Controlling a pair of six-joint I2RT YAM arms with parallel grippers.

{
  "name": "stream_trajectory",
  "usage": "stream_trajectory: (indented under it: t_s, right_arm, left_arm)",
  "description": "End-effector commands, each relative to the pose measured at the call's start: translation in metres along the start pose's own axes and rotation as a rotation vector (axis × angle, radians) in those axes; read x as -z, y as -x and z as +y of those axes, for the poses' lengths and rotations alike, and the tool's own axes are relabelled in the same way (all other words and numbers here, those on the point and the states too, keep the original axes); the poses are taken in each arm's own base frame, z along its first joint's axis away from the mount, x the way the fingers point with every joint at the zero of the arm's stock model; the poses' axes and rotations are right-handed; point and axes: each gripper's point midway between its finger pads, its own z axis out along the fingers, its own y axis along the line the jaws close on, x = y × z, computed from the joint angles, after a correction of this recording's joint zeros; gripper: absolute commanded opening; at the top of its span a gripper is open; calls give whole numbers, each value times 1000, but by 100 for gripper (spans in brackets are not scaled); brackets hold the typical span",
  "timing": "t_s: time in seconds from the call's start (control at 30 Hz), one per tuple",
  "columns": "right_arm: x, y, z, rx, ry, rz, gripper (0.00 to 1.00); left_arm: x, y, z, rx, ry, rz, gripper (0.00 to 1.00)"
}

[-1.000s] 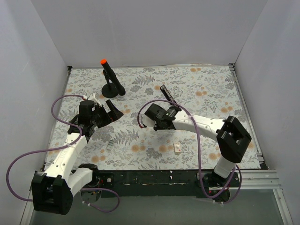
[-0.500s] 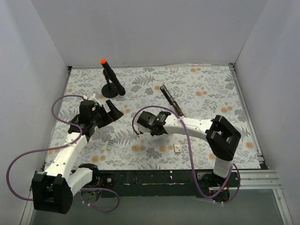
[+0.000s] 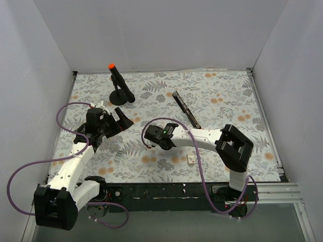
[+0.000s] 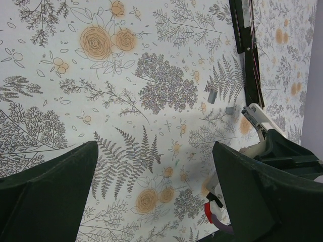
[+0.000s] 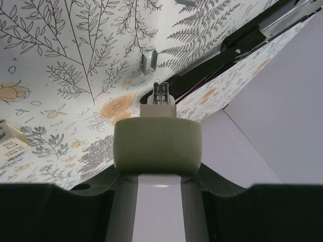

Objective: Unload the staples from the stapler
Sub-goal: Unload the staple at the center of the board, then place the stapler at the center of the board.

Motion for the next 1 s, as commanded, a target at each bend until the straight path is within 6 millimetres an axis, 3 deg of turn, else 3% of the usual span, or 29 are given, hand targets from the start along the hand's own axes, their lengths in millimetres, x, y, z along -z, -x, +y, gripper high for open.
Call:
stream_trajectory:
  t_s: [0.0,0.17,0.37,0.5,0.53,0.57,0.6,0.63,0.67,0.7,0.73,0.77,0.97]
  right_arm:
    - [4,-3,-11,-19,-42,23,1]
    - [14,5,-23,-127,-49,-40,1]
    - [36,-5,-82,-503,-106,-247,1]
    - [48,-35,-121,-795,-175,-392,1]
    - [43,-43,-122,-850,-184,-400,1]
    - [33,-62,-136,-960,-229,-407,1]
    - [36,-79,-144,-1047,-270,-432,1]
    - [20,-89,-134,-1085,-270,-410,1]
    - [13,-110,-148,-1179,-332,-422,1]
    - [15,-118,-151,-1234,-348,-455,1]
    - [2,-121,-141,-1254,-331,-456,1]
    - [-4,-137,-153,-1323,-378,-493,3]
    - [-43,-168,-159,-1534,-410,-605,10]
  left_arm:
    - [4,4,-3,-12,1,-26,98]
    - [3,3,-5,-12,-9,-19,98]
    - [4,4,-6,-14,-11,-23,98]
    - [3,0,-8,-17,-29,-8,98]
    - [3,-2,-9,-19,-38,-1,98]
    - [3,-3,-8,-14,-38,2,98]
    - [3,-3,-9,-13,-42,0,98]
    - [4,-3,-9,-15,-42,0,98]
    - [4,-3,-10,-14,-45,-2,98]
    - [3,-3,-9,-14,-42,-2,98]
    - [4,-3,-9,-14,-43,-1,98]
    - [3,-4,-9,-16,-47,3,98]
    - [0,-9,-8,-14,-51,28,98]
